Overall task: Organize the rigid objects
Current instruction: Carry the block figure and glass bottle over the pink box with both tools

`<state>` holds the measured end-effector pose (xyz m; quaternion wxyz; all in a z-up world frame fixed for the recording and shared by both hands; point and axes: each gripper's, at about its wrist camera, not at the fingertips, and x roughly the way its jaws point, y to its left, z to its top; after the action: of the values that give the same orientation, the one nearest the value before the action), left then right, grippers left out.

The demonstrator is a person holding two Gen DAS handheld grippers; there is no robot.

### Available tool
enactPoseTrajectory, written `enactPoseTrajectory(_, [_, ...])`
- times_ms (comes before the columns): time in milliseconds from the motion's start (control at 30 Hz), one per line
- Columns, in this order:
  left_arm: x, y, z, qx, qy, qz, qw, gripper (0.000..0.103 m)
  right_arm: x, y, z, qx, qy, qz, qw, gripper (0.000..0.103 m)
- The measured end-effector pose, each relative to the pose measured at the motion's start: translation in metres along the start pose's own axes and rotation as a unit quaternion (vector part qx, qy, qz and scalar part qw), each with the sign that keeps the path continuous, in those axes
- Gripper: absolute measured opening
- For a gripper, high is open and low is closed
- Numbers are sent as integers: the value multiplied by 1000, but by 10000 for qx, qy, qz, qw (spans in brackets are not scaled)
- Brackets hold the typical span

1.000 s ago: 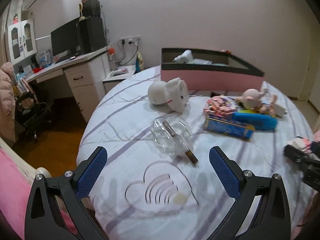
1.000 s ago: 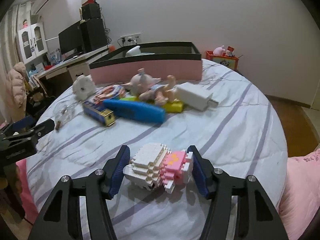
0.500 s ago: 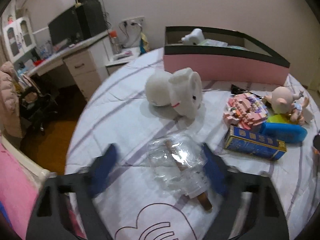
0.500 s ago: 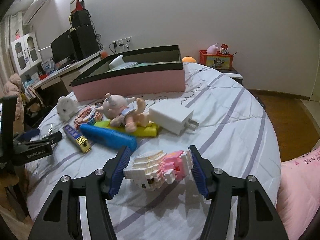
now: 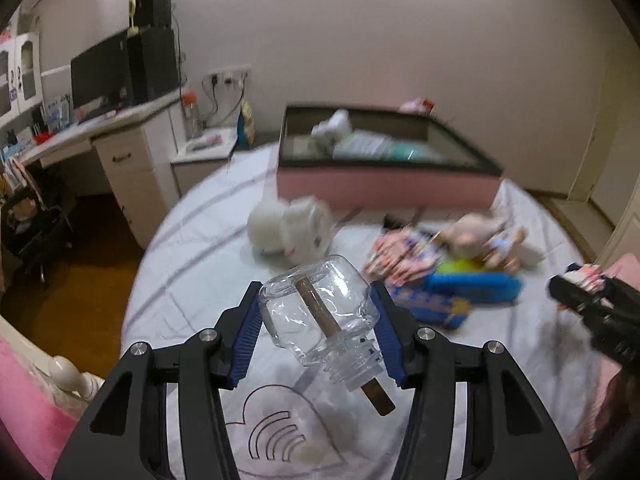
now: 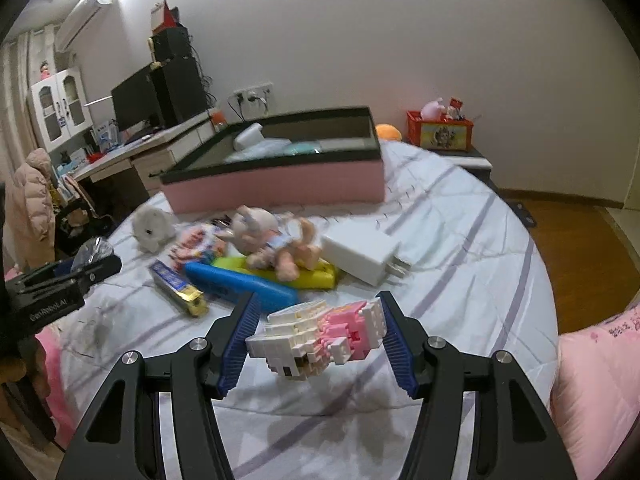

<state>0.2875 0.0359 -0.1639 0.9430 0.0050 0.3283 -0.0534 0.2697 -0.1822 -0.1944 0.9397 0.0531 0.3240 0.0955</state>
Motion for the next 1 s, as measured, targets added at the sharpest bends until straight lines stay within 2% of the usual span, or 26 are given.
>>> enactPoseTrajectory(200, [-48, -19, 16, 84, -701, -38, 9975, 53, -40, 32, 21, -336, -601, 149, 9975, 61])
enactPoseTrajectory(367, [-84, -37, 27, 142, -1166, -251, 9928, 53, -68, 54, 38, -576, -1056, 244, 9924, 61])
enactPoseTrajectory(767, [-130, -51, 39, 122, -1787, -221, 9836, 53, -105, 71, 67, -782, -1685, 158, 9825, 61])
enactPoseTrajectory(1000, [-143, -55, 52, 149, -2095, 81, 9777, 53, -111, 77, 79, -876, -1934, 97, 9771, 61])
